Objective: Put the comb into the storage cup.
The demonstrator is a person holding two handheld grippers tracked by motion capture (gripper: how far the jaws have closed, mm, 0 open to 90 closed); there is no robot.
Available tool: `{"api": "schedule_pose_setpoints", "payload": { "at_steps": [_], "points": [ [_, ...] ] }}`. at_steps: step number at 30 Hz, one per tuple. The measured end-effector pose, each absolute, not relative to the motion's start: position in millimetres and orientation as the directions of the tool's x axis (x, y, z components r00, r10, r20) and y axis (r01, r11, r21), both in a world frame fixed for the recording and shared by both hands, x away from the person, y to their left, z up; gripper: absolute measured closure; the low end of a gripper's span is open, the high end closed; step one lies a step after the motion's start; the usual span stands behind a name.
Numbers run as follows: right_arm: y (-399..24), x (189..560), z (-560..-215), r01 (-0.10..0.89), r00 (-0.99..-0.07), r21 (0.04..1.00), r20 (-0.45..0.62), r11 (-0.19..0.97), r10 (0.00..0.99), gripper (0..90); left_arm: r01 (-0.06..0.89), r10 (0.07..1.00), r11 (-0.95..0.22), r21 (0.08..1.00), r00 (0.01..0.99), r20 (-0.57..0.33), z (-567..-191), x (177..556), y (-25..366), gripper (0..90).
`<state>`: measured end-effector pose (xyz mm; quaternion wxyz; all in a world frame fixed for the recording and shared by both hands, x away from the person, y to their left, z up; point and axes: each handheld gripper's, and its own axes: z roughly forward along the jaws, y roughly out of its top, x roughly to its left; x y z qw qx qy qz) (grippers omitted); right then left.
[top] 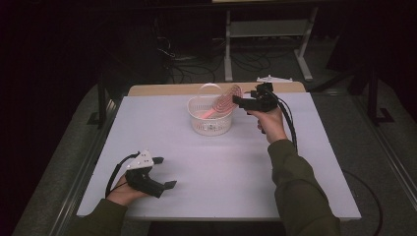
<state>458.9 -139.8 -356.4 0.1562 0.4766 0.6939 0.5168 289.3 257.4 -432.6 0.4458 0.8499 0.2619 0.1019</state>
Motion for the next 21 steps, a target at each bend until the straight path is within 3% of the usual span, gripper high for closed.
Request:
{"api": "schedule_pose_setpoints", "payload": {
  "at_steps": [21],
  "points": [
    [-154, 427, -360, 0.499, -0.552, 0.855, 0.186, 0.143, 0.813, 2.6, 0.357, 0.543, -0.466, 0.810, 0.838, -0.057, -433, 290, 258, 1.0]
  ]
}}
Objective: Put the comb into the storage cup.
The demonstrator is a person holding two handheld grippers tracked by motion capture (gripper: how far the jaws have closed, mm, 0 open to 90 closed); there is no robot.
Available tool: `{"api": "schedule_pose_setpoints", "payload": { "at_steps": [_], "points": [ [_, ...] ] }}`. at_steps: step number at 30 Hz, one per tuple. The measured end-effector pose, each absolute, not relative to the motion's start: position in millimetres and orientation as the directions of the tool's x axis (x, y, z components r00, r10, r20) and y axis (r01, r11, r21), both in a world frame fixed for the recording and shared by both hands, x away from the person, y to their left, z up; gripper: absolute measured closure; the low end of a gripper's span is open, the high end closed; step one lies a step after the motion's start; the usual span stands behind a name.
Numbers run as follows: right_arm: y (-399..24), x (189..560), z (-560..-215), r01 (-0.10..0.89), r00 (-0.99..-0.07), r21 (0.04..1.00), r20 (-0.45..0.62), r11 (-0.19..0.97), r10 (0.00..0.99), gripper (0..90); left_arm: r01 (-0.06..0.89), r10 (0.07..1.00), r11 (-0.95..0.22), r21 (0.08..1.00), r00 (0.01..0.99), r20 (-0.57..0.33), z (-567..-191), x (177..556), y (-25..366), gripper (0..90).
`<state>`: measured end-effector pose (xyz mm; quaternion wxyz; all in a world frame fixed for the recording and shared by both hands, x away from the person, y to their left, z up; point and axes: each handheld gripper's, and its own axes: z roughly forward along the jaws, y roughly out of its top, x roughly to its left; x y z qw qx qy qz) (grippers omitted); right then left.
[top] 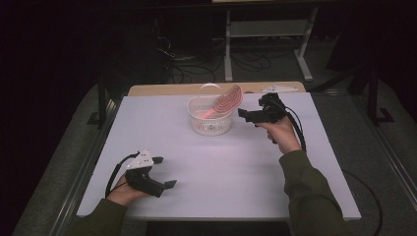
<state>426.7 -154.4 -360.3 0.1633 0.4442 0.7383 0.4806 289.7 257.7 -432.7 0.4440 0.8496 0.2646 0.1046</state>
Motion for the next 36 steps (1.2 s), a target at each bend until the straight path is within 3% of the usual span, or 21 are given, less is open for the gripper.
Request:
{"api": "schedule_pose_setpoints", "payload": {
  "at_steps": [27, 36],
  "points": [
    [-153, 382, -389, 0.491, -0.622, 0.828, 0.114, 0.272, 0.774, 0.0, 0.355, 0.549, -0.478, 0.803, 0.835, -0.042, -433, 289, 259, 1.0],
    [-158, 367, -396, 0.483, -0.630, 0.837, 0.130, 0.255, 0.766, 0.0, 0.352, 0.551, -0.475, 0.807, 0.834, -0.039, -432, 290, 260, 1.0]
  ]
}}
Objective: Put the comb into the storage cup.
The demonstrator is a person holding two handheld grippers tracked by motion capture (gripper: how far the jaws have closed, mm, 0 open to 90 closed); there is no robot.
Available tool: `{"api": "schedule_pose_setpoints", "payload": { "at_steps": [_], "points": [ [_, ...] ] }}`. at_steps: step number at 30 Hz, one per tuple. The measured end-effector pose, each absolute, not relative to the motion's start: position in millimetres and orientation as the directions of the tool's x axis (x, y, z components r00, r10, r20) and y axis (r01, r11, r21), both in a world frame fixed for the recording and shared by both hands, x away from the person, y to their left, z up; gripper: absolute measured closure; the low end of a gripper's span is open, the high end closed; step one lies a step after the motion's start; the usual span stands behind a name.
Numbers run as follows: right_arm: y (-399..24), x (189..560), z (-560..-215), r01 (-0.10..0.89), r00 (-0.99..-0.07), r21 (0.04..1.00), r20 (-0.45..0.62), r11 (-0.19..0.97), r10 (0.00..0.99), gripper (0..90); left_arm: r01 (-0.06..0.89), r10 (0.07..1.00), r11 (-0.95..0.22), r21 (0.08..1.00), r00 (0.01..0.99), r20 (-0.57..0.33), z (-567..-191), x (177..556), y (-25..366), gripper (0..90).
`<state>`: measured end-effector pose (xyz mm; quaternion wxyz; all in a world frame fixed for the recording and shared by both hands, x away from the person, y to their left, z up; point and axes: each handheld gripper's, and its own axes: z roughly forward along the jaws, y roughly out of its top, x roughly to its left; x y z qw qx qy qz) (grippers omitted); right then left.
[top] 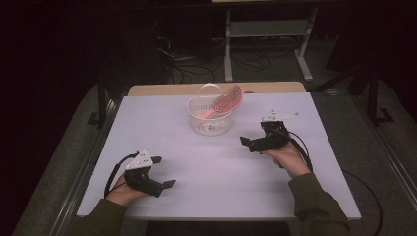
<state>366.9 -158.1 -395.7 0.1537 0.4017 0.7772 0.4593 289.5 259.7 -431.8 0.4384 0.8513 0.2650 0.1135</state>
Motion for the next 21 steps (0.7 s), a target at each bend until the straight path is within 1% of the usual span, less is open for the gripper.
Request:
{"api": "schedule_pose_setpoints", "payload": {
  "at_steps": [12, 21],
  "points": [
    [-162, 348, -407, 0.496, -0.637, 0.820, 0.121, 0.285, 0.761, 0.0, 0.353, 0.553, -0.466, 0.811, 0.832, -0.044, -432, 289, 260, 1.0],
    [-174, 329, -417, 0.510, -0.627, 0.816, 0.134, 0.274, 0.768, 0.0, 0.350, 0.553, -0.470, 0.811, 0.832, -0.039, -431, 290, 260, 1.0]
  ]
}}
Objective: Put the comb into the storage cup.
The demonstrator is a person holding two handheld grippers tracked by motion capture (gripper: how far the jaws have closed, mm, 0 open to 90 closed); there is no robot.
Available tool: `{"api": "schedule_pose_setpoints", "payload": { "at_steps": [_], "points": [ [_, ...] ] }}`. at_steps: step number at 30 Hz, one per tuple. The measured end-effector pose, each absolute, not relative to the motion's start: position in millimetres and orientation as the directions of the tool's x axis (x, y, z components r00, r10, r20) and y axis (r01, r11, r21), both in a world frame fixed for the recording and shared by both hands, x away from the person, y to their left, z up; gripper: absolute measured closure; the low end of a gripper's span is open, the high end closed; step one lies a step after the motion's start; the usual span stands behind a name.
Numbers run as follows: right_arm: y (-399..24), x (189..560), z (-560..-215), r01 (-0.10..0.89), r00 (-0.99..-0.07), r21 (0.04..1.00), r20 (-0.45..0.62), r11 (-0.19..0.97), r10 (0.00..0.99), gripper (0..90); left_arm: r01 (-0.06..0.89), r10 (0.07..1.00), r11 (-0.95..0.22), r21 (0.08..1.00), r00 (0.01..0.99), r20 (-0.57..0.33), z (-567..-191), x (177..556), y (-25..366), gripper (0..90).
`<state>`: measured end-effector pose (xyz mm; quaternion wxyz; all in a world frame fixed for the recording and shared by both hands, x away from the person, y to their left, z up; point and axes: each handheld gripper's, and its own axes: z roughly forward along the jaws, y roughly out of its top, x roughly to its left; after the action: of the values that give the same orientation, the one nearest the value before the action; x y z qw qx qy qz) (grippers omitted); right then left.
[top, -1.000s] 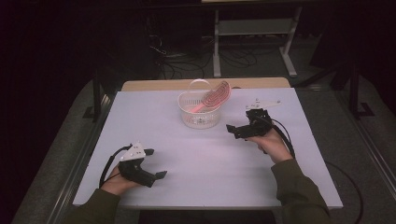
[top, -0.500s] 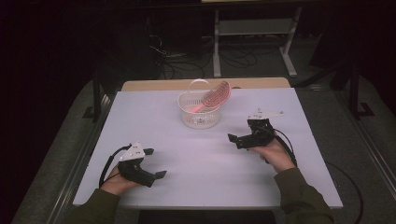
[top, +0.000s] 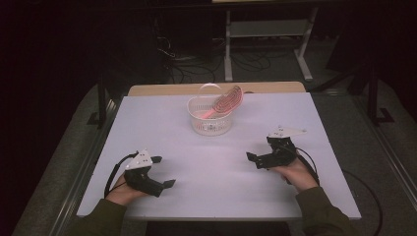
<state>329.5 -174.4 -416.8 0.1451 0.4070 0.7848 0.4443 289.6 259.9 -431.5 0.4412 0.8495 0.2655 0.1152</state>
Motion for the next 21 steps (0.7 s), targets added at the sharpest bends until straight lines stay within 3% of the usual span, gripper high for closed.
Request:
{"api": "schedule_pose_setpoints", "payload": {
  "at_steps": [21],
  "points": [
    [-198, 294, -434, 0.523, -0.639, 0.805, 0.153, 0.280, 0.754, 0.0, 0.349, 0.559, -0.464, 0.814, 0.829, -0.037, -431, 290, 260, 1.0]
  ]
}}
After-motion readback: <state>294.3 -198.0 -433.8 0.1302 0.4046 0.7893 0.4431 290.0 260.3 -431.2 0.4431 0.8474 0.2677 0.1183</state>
